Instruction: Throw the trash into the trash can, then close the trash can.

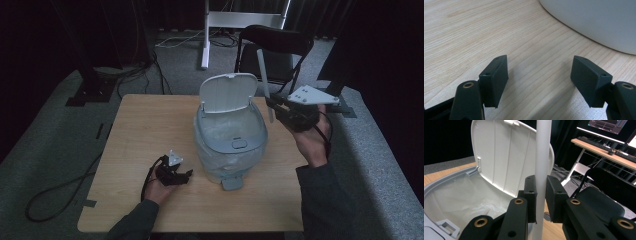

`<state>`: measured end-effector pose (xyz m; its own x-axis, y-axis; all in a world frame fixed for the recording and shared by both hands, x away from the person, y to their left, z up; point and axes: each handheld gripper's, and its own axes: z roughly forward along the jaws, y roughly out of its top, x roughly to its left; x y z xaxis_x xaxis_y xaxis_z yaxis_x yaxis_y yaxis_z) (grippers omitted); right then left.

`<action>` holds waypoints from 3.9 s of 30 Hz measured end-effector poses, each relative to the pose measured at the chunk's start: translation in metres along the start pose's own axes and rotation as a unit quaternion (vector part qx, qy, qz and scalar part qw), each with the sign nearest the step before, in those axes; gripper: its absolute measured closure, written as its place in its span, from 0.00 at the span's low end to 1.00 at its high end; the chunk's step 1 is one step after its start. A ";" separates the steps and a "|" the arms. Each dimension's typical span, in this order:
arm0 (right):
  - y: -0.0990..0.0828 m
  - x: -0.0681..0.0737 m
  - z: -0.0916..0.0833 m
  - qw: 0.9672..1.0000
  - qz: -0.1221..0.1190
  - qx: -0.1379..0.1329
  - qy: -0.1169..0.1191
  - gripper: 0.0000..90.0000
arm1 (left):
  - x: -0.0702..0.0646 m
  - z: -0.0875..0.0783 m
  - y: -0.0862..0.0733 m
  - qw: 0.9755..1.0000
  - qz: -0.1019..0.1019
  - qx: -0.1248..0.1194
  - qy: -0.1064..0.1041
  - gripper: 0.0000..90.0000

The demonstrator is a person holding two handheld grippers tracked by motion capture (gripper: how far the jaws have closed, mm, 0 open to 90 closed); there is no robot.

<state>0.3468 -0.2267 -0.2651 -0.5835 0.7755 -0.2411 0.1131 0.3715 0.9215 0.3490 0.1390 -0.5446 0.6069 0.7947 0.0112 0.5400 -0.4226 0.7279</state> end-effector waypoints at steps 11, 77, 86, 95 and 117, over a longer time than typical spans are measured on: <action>0.008 0.009 0.006 1.000 -0.003 -0.009 0.012 0.88 | 0.000 0.000 0.000 1.000 0.000 0.000 0.000 0.33; -0.003 0.023 0.026 0.998 0.009 0.001 0.058 0.72 | 0.000 0.000 0.000 1.000 0.001 0.000 -0.001 0.33; -0.004 0.017 0.024 0.999 0.015 0.003 0.044 0.72 | 0.000 0.000 0.000 1.000 0.001 0.000 -0.001 0.33; -0.004 0.012 0.026 0.999 0.020 0.006 0.037 0.73 | 0.000 0.000 0.000 1.000 0.001 0.000 -0.001 0.33; 0.002 -0.008 0.037 0.999 0.044 0.002 0.004 0.91 | 0.000 0.000 0.000 1.000 0.001 0.000 -0.002 0.33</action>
<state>0.3813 -0.2129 -0.2728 -0.5767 0.8017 -0.1568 0.1678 0.3041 0.9378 0.3494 0.1390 -0.5445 0.6102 0.7922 0.0110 0.5384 -0.4249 0.7277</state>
